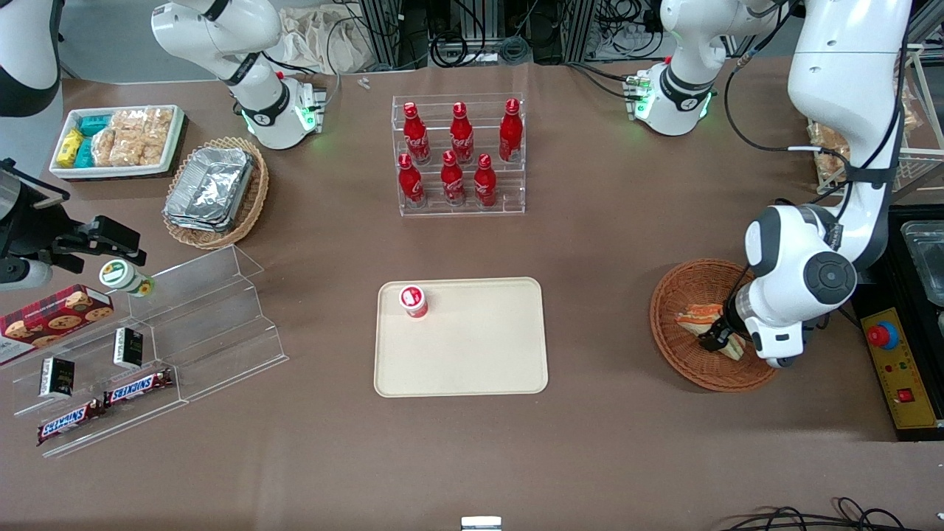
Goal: Place sandwich from basket to tray
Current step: 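Lower the left gripper and close it on the wrapped sandwich, then lift the sandwich out of the basket with the left gripper, then carry the sandwich over to the cream tray with the left gripper, then lower the sandwich onto the tray and open the left gripper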
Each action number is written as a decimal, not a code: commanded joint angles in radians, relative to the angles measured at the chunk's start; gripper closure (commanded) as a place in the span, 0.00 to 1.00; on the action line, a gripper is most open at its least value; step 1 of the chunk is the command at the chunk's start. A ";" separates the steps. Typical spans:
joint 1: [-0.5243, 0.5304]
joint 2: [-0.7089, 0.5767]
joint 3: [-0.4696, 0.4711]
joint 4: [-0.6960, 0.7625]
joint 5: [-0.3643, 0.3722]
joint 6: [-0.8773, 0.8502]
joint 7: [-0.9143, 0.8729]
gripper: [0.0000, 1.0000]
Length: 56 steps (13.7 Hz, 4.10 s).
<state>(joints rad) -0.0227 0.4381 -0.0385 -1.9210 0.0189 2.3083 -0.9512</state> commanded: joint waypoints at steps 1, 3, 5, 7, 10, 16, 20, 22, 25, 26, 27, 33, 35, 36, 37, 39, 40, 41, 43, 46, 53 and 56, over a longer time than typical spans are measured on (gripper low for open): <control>0.000 -0.019 0.002 -0.020 0.012 0.020 -0.032 0.41; 0.001 -0.041 0.002 -0.015 0.013 -0.018 -0.018 0.79; 0.000 -0.076 0.002 -0.006 0.027 -0.085 -0.012 1.00; 0.000 -0.104 0.002 0.052 0.033 -0.195 -0.015 1.00; -0.009 -0.104 0.000 0.260 0.029 -0.477 -0.012 1.00; -0.011 -0.113 -0.081 0.496 -0.037 -0.777 0.049 1.00; -0.011 -0.127 -0.161 0.502 -0.031 -0.785 0.237 1.00; -0.025 -0.118 -0.201 0.502 -0.025 -0.785 0.322 1.00; -0.110 -0.098 -0.216 0.491 0.033 -0.718 0.327 1.00; -0.129 -0.093 -0.216 0.491 0.041 -0.705 0.330 1.00; -0.158 -0.079 -0.218 0.496 0.058 -0.696 0.331 1.00; -0.296 0.017 -0.216 0.497 0.069 -0.515 0.410 1.00; -0.322 0.059 -0.218 0.493 0.064 -0.427 0.408 1.00; -0.333 0.082 -0.216 0.493 0.065 -0.396 0.408 1.00; -0.347 0.112 -0.216 0.494 0.067 -0.361 0.408 1.00; -0.353 0.171 -0.218 0.494 0.065 -0.301 0.407 1.00; -0.353 0.195 -0.218 0.494 0.065 -0.278 0.410 1.00; -0.353 0.217 -0.225 0.494 0.065 -0.253 0.410 1.00; -0.355 0.257 -0.230 0.493 0.067 -0.210 0.410 1.00; -0.355 0.301 -0.242 0.493 0.067 -0.158 0.405 1.00; -0.371 0.335 -0.244 0.494 0.061 -0.156 0.368 0.63; -0.376 0.333 -0.244 0.494 0.062 -0.156 0.345 0.01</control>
<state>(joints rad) -0.3863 0.7626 -0.2852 -1.4462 0.0739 2.1506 -0.5780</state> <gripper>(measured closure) 0.595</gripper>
